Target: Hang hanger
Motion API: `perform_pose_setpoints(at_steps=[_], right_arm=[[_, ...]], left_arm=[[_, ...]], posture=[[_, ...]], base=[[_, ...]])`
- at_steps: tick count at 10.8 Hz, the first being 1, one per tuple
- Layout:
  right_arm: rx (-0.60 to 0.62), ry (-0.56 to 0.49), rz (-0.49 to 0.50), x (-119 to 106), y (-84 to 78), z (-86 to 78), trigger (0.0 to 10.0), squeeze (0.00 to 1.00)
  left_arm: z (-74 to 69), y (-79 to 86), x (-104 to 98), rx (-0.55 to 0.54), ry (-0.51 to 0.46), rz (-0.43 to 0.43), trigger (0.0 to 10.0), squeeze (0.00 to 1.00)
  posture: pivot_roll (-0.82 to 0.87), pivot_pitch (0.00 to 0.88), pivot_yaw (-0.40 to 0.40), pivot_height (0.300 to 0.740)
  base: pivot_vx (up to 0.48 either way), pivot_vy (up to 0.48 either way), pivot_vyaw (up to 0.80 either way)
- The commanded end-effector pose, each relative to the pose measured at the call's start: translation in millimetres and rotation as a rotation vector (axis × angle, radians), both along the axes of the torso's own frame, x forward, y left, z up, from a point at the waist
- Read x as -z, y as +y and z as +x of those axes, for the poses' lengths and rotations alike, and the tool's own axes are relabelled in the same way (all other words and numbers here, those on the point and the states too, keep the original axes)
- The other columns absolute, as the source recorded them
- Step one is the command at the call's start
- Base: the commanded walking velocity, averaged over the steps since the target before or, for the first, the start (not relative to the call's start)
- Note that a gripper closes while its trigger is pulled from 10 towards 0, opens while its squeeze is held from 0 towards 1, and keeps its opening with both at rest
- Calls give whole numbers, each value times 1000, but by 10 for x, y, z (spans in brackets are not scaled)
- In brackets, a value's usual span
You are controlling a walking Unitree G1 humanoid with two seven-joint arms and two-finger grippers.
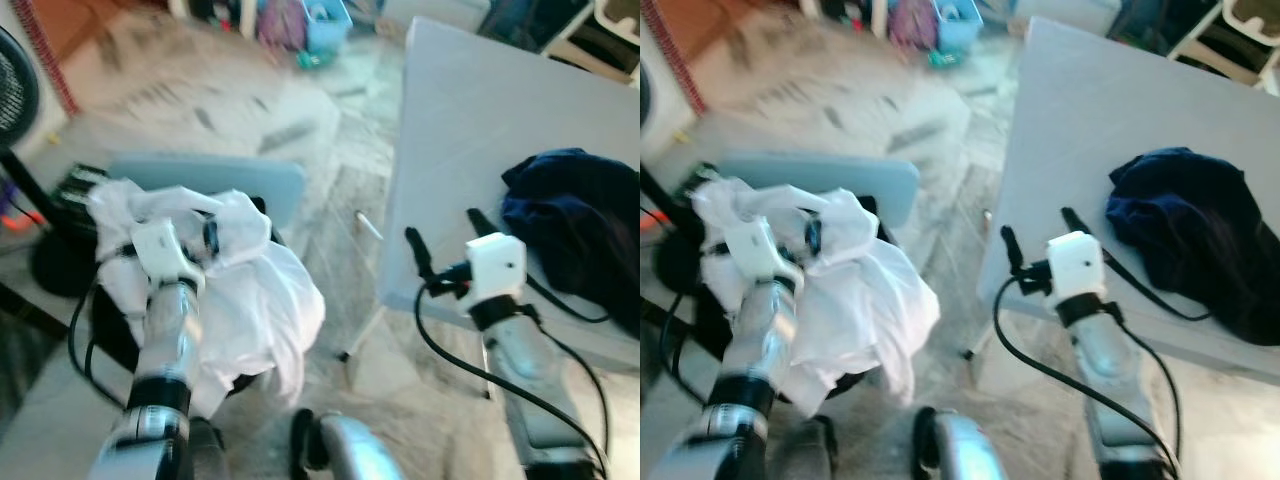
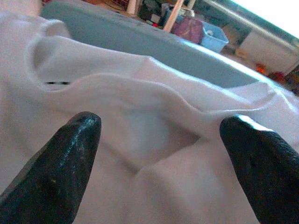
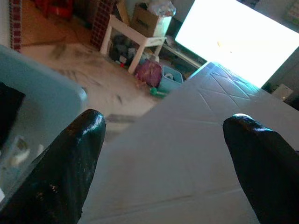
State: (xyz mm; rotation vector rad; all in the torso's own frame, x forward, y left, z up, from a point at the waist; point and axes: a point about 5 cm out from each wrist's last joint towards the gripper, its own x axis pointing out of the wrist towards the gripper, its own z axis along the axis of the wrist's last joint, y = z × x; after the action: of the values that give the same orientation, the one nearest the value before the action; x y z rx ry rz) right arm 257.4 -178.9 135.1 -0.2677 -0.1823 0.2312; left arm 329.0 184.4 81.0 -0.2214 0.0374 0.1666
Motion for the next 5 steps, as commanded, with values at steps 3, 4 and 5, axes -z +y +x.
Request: perform_pose_setpoints(at_steps=[3, 4, 5], right_arm=[[-10, 15, -30, -54, -37, -41, 10000, 0], [-14, 20, -28, -60, -18, -32, 10000, 0], [-23, 18, -28, -74, 16, -11, 10000, 0]], left_arm=[[132, -211, -162, 93, -83, -33, 10000, 0], [149, -282, -178, 116, -92, -35, 10000, 0], [109, -384, -133, 145, -87, -49, 10000, 0]], posture=[[-173, 239, -240, 740], [-167, 235, -241, 740], [-163, 233, -241, 740]], base=[[0, 0, 0], [0, 0, 0], [0, 0, 0]])
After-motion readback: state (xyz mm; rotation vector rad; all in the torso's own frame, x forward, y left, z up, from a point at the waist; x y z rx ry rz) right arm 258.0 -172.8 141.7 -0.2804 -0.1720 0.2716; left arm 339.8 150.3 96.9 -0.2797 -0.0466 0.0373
